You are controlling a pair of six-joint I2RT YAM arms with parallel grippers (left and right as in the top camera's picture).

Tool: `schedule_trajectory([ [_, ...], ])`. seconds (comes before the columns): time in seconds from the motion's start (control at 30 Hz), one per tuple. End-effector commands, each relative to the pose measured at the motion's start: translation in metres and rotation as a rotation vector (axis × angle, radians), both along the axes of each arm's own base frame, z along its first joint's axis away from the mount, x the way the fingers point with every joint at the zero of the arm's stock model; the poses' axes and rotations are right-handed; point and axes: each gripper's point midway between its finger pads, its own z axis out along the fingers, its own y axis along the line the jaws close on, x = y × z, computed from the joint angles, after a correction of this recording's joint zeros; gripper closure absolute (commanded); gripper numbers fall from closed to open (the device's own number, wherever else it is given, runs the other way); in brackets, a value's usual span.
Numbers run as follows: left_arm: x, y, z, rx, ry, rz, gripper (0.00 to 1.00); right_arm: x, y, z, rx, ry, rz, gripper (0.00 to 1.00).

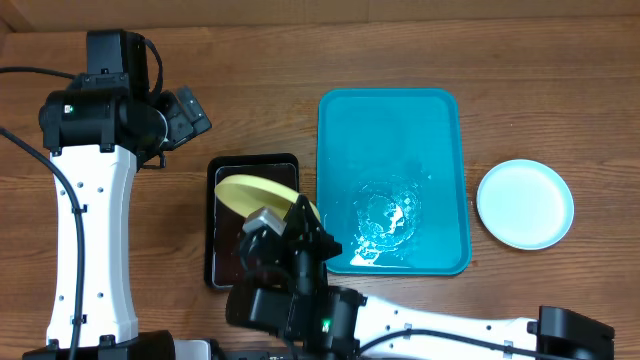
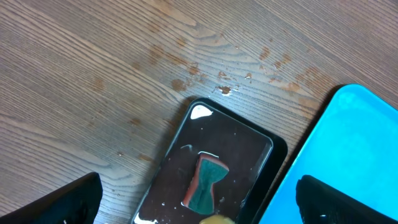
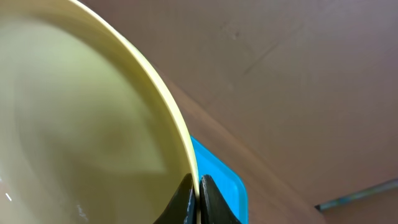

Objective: Clean dirty plates on tray and stack at the side
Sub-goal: 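Carry the yellow plate right and stack it on the white plate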

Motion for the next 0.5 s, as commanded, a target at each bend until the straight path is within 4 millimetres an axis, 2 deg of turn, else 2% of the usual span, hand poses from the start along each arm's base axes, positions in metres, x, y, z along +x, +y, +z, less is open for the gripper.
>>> schedule_trajectory([
  [0.0, 0.001, 0.004, -0.002, 0.020, 0.009, -0.008, 0.00, 0.031, -0.010, -0.003, 0.110, 0.081, -0.036, 0.96],
  [0.1, 0.001, 0.004, -0.002, 0.020, 0.009, -0.008, 0.00, 0.058, -0.019, -0.019, 0.221, 0.212, -0.048, 0.96],
  [0.2, 0.001, 0.004, -0.003, 0.020, 0.009, -0.008, 0.00, 0.080, -0.031, -0.017, 0.394, 0.366, -0.070, 0.96],
  [0.33, 0.001, 0.004, -0.002, 0.020, 0.009, -0.008, 0.00, 0.101, -0.059, 0.012, 0.639, 0.553, -0.088, 0.96],
  [0.4, 0.001, 0.004, -0.002, 0.020, 0.009, -0.009, 0.00, 0.110, -0.085, 0.032, 0.741, 0.600, -0.108, 0.96],
  [0.47, 0.001, 0.004, -0.002, 0.020, 0.009, -0.008, 0.00, 0.119, -0.119, 0.049, 0.843, 0.625, -0.150, 0.96],
])
